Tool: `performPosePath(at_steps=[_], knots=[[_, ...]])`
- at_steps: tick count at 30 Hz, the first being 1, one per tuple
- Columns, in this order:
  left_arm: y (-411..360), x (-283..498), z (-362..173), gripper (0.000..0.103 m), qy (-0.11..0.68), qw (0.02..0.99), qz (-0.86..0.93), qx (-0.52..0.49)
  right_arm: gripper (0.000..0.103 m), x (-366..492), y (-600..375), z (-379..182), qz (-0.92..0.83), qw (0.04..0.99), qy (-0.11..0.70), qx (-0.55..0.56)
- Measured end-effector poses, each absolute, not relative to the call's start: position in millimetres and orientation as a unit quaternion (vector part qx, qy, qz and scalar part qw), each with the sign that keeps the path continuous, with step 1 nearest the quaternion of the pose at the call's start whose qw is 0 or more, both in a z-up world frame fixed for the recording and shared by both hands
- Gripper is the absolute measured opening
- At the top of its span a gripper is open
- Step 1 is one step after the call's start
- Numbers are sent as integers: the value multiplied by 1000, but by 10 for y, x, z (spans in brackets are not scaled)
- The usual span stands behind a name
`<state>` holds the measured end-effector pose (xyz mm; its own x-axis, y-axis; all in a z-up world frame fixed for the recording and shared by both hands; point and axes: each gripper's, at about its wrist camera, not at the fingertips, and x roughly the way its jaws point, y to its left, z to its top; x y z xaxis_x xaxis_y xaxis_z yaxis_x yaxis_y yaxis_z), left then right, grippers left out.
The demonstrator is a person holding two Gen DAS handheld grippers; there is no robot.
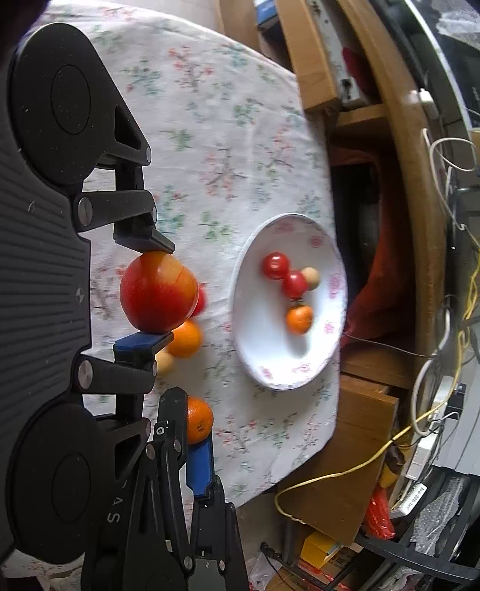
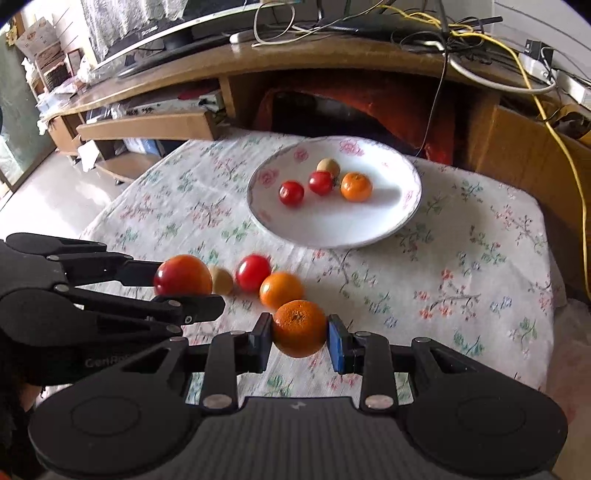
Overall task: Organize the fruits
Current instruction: 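Carry the large tomato and the mandarin toward the white bowl with both tools, then lower both fruits into the white bowl and open both tools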
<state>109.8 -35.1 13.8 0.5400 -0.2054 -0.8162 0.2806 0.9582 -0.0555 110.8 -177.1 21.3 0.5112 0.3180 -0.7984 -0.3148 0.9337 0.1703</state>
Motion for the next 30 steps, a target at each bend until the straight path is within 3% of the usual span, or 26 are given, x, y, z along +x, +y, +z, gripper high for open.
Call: performPosePath(at_steps=[30], knots=[[-431,2068,-63,51,464,877,-119,41,32,2172,-1892,46,172,878,447,-2]])
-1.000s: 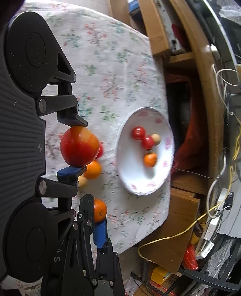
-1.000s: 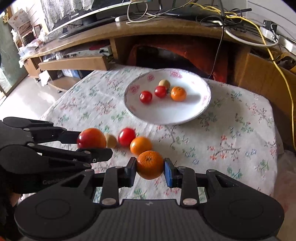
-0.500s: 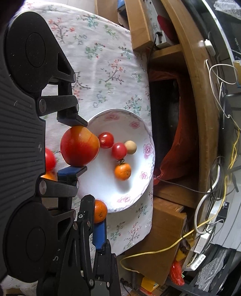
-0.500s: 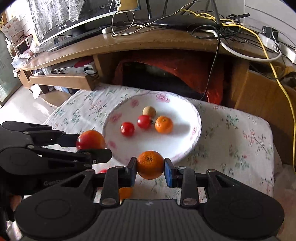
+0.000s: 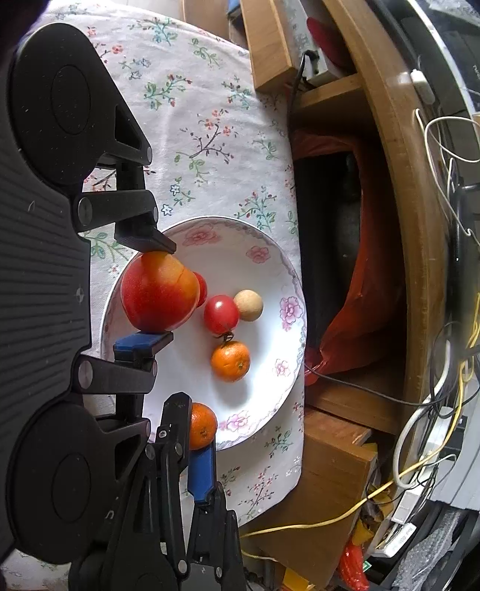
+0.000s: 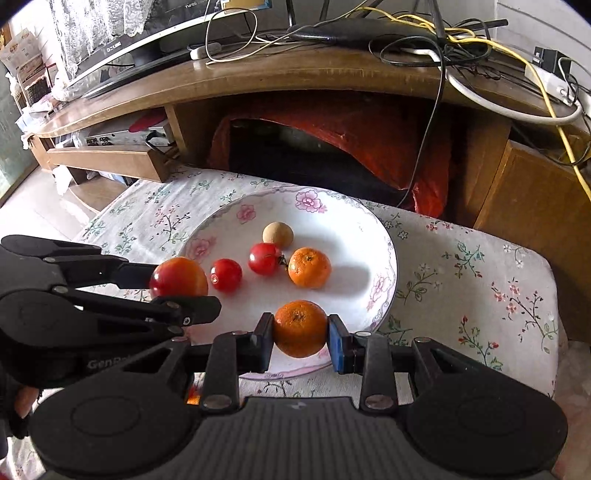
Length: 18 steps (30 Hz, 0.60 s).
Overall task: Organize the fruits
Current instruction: 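Lower both fruits into the white bowl and open both tools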
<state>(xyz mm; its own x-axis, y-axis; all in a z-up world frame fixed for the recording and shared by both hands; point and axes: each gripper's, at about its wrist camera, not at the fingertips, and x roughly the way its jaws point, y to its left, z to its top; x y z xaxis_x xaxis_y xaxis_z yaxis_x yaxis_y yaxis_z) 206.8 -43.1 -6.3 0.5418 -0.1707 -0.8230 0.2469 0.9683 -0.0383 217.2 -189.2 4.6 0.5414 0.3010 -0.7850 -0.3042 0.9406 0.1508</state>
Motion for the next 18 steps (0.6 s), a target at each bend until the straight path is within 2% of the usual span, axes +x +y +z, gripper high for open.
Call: performPosePath(at_steps=[18], knots=[[-405,2116,-17,54,453,885,-107,33,32,2249,-1901,33,171,886,431,5]])
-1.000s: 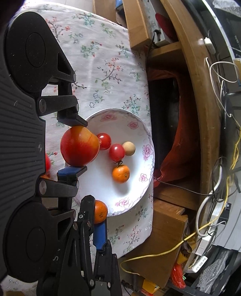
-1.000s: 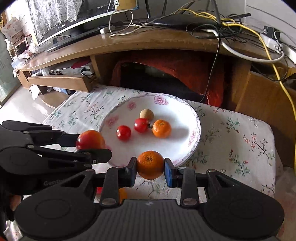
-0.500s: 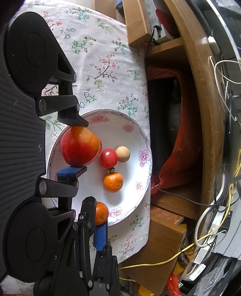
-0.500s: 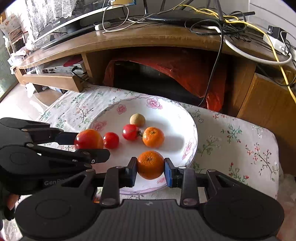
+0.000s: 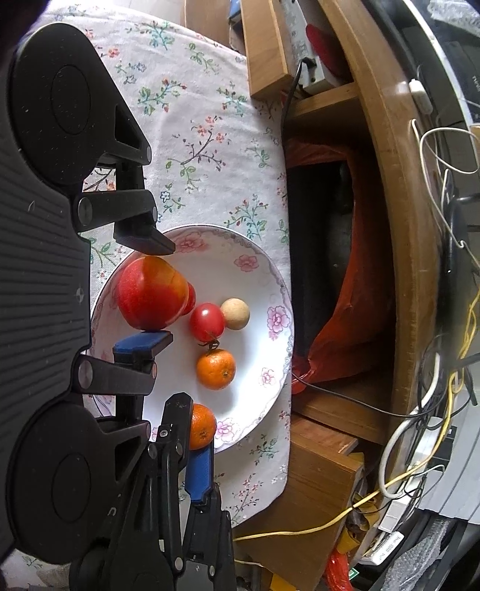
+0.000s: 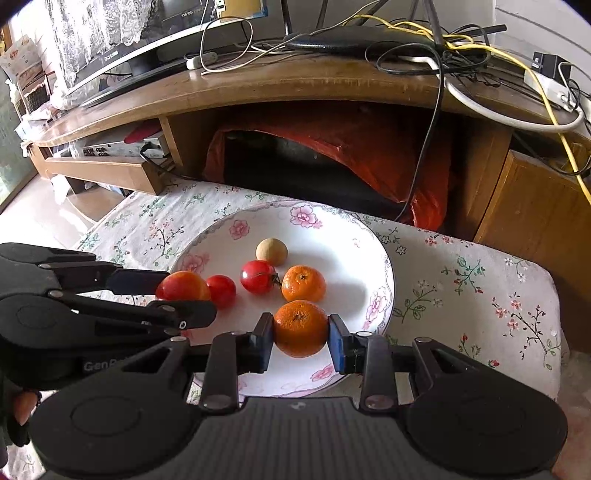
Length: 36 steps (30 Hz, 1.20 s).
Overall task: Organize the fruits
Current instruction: 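Lower both fruits into the white bowl and open both tools, then move both open tools back to the remaining fruit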
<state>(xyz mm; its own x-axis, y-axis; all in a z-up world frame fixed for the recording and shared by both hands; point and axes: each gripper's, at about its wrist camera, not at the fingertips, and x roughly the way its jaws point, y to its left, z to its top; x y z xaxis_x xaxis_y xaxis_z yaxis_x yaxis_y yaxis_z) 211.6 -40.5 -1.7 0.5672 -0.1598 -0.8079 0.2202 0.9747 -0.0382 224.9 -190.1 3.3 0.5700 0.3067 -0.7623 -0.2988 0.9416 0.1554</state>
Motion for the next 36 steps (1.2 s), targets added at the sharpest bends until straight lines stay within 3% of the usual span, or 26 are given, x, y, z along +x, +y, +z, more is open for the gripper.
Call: performPosePath(at_steps=[18,36], knots=[[-369,1992,211,61,423,899,-113,20,32,2153,-1948,186,162,896,413,21],[-213,1409,265,67,438,890,-125,28,34,1428,-1815,287,185,886,426,4]])
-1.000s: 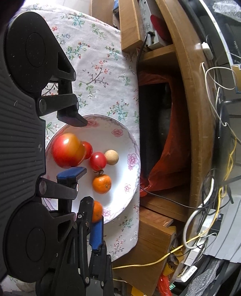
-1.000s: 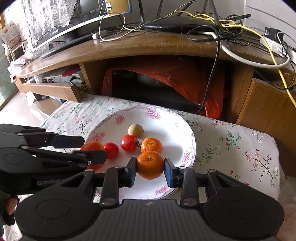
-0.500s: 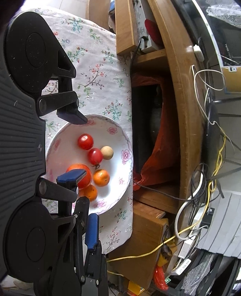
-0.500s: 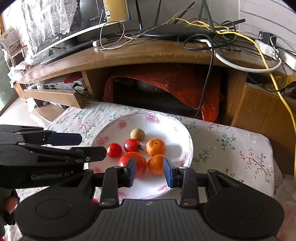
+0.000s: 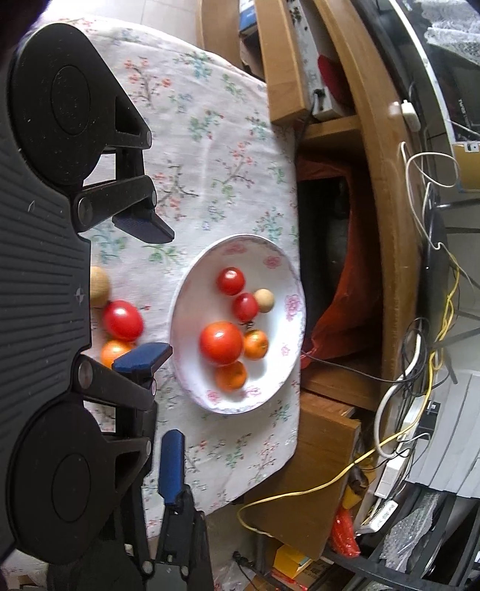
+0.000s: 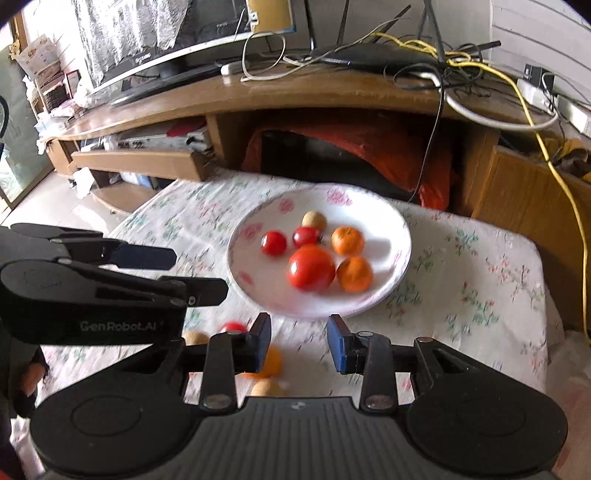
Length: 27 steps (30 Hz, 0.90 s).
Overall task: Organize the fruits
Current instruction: 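Move both open tools back to the remaining fruit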
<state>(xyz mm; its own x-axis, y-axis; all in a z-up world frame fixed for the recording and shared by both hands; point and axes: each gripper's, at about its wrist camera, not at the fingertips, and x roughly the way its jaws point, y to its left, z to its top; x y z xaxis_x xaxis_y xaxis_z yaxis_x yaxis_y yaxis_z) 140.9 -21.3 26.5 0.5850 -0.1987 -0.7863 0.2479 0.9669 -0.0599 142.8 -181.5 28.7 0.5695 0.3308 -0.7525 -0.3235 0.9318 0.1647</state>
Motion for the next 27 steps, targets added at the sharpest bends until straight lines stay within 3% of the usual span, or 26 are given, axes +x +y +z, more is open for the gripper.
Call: performPosePath(at_steps=[23,27], knots=[[-111,1421,-28,68,499,857,-128,6,34,1397,-1476,-187,210,846,489,-30],[-90,1433,-32,69,501,856,-126,4,26,1416,-1458,-225,206,843,495,-40]])
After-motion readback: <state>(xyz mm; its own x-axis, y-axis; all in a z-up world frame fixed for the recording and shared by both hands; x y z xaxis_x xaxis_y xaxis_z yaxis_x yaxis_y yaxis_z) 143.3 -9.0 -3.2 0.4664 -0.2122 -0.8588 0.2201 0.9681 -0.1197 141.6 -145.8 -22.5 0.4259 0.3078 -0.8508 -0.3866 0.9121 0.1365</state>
